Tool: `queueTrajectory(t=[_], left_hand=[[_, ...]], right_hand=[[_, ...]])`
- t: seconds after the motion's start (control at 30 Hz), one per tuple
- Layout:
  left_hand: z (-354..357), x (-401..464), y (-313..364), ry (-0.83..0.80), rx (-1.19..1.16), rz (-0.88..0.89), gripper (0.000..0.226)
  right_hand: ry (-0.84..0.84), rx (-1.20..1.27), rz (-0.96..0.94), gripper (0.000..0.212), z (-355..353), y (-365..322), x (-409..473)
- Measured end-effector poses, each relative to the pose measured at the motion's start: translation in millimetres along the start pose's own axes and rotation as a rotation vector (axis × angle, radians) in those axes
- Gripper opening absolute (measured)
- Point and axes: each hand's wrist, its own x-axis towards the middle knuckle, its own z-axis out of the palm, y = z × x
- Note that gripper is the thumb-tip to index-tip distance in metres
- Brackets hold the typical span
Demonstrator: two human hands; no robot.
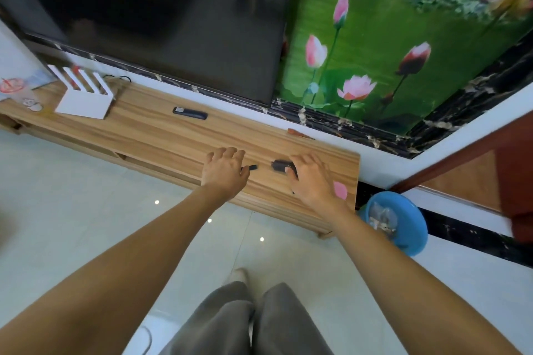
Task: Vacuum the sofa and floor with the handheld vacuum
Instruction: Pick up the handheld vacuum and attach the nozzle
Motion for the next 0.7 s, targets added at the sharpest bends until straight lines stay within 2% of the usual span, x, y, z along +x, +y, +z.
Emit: queueTrajectory(t=[0.47,0.7], left_hand=[[58.0,107.4,10.2,-0.030,-0.051,-0.081,0.048],[143.6,162.7,-2.9,-0.026,-0.068,-0.117,0.048]], right_hand=[[-0.096,-0.078,-0.128,0.038,48.4,66.9,115.8],[-0.095,-0.097,-0.197,0.039,126.0,104.6,176.7]])
